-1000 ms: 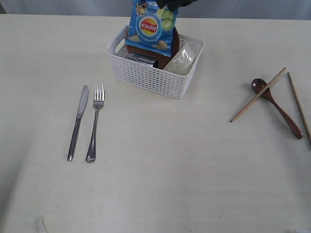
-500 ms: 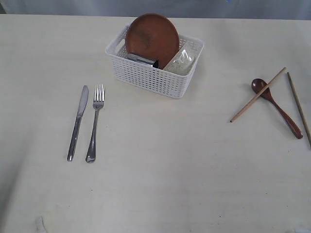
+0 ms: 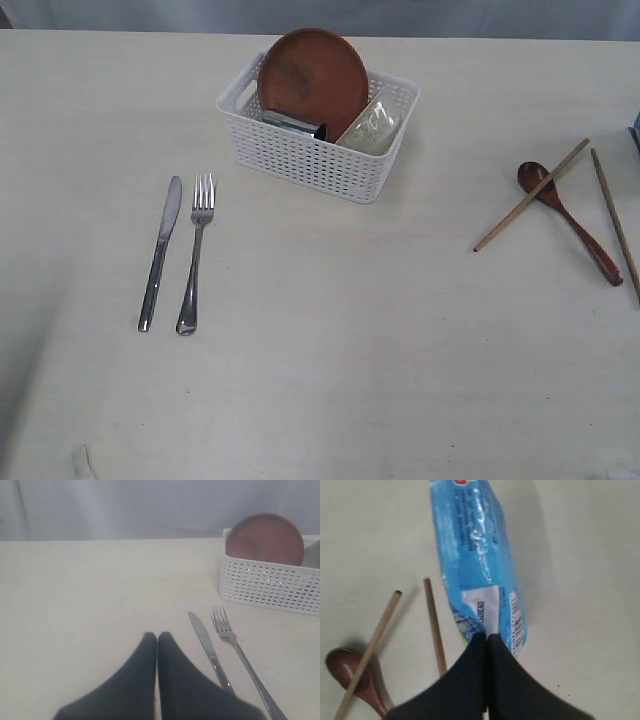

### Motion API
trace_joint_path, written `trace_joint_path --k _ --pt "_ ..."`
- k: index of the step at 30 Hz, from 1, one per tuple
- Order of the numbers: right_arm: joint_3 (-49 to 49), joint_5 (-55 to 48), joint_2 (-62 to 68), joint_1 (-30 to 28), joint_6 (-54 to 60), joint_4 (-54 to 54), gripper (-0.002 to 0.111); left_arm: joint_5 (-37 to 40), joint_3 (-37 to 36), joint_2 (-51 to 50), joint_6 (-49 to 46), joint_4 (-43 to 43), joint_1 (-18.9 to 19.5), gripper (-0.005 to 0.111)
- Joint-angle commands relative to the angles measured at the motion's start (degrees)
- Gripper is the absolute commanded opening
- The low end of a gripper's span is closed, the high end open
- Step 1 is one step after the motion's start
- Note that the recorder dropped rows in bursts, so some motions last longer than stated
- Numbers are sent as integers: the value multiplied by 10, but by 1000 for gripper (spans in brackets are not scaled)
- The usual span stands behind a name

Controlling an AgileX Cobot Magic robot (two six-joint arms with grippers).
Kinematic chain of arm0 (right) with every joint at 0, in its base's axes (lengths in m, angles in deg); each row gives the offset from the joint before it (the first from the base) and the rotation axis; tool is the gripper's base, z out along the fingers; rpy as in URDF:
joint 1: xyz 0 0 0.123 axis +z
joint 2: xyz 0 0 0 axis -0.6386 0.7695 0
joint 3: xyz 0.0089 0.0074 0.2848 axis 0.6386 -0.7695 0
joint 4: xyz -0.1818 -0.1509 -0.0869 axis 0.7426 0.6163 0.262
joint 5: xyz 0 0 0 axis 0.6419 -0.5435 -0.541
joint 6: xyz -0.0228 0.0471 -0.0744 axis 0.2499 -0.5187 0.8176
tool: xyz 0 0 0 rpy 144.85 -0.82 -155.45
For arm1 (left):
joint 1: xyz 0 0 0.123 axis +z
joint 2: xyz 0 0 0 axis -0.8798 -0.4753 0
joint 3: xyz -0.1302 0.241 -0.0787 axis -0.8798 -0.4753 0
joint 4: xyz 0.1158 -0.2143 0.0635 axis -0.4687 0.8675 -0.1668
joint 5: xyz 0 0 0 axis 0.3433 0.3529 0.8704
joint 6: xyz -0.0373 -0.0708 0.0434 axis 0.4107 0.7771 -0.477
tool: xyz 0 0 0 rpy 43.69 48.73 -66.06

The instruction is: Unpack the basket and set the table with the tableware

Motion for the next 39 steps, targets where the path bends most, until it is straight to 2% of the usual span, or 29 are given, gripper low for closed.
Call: trace_joint_path --k 1,7,9,11,15,17,23,27,31,35,39 --pt "-68 58 0 -20 -2 -3 -1 -1 -2 2 0 0 -4 0" --pt "-85 73 0 -20 27 -46 0 -1 -2 2 0 0 -4 0" --pt "-76 61 0 -20 38 -69 4 -1 -2 2 0 -1 -4 0" --pt "-62 43 0 -20 43 -89 15 -1 -2 2 0 -1 -4 0" --pt "-17 -3 -1 -19 70 -134 49 -1 -2 2 1 -1 -4 0" --pt "4 -24 -1 -19 82 -175 61 -1 -2 2 1 -1 -4 0" --pt "80 -92 -2 -9 113 -275 62 -1 -2 2 2 -3 -4 0" --pt "136 -115 -4 26 135 -315 56 -1 -2 2 0 -2 -4 0" --pt "195 -102 -2 130 161 -307 55 -1 -2 2 0 -2 -4 0" --pt "197 -53 2 235 160 -218 55 -1 -2 2 0 -2 -4 0" --pt "197 -18 29 302 160 -214 55 -1 -2 2 0 -2 -4 0"
